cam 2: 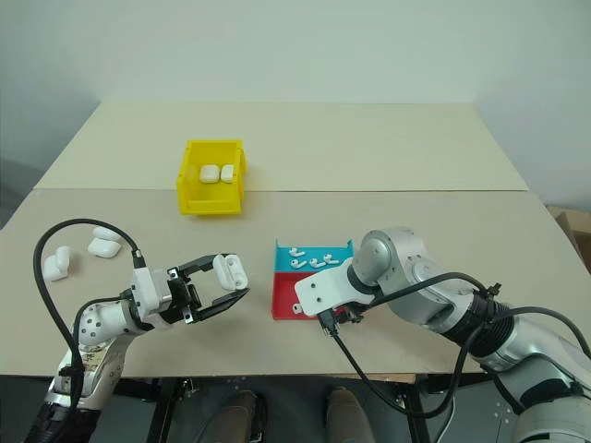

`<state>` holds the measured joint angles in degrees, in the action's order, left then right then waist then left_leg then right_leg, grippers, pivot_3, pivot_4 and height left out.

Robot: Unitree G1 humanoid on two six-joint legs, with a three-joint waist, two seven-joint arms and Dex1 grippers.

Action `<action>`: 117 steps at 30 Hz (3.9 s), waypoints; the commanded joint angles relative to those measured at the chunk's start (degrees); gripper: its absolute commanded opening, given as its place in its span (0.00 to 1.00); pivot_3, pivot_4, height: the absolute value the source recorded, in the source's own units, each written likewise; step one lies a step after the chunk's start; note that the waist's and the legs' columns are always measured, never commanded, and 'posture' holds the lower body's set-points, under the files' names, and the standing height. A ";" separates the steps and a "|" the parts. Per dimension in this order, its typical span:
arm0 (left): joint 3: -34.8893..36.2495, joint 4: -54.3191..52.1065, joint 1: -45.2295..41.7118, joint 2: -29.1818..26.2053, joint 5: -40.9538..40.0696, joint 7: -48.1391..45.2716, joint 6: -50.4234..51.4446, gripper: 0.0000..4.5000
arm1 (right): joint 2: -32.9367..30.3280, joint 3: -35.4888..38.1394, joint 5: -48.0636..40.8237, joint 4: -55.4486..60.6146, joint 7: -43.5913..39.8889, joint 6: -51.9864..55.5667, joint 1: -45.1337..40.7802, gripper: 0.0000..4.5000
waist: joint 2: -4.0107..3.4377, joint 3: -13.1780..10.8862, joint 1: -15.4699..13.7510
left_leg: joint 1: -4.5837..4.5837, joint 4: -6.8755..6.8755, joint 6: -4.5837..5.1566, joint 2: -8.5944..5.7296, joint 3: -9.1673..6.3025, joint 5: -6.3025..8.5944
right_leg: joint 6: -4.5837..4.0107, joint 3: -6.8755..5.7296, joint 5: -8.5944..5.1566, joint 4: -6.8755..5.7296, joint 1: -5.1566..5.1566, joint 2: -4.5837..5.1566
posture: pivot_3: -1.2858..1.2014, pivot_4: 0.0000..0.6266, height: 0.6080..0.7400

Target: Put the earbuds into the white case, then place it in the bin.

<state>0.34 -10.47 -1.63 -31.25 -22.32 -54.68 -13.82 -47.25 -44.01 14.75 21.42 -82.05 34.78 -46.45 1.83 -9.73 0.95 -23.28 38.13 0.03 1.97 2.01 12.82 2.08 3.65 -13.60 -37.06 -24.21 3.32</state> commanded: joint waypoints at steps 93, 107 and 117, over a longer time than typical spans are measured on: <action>1.05 -2.74 0.29 -1.35 3.81 2.74 1.31 0.62 | 3.75 1.91 7.34 -3.46 -2.78 -2.80 0.03 0.19 | 0.00 0.00 0.01 | 0.02 -0.01 0.00 0.00 -0.01 0.00 | 0.00 -0.01 0.00 0.00 0.02 0.00 | 0.52 0.24 1.00; 1.51 -6.20 -2.22 -0.98 -3.17 1.38 5.37 0.62 | 2.02 14.62 -2.67 5.70 -5.06 6.36 -0.83 0.19 | 0.00 0.00 -0.08 | -0.04 -0.02 0.00 0.01 -0.03 0.00 | 0.00 -0.02 0.00 0.03 -0.02 0.00 | 0.52 0.24 1.00; 1.25 -11.93 -10.49 -1.16 -14.59 0.22 18.08 0.62 | 1.25 44.93 -23.99 7.95 1.71 14.98 -1.55 0.19 | 0.02 -0.01 -0.07 | -0.02 -0.02 0.00 -0.01 -0.08 0.00 | 0.01 -0.07 0.00 0.07 0.08 0.00 | 0.52 0.24 1.00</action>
<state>1.12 -20.39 -10.83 -32.54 -34.21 -54.20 2.38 -46.67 -4.58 -5.78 29.25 -82.59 50.40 -47.29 1.85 -9.74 0.88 -23.30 38.11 0.03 1.96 1.94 12.82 2.09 3.60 -13.60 -36.99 -24.15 3.32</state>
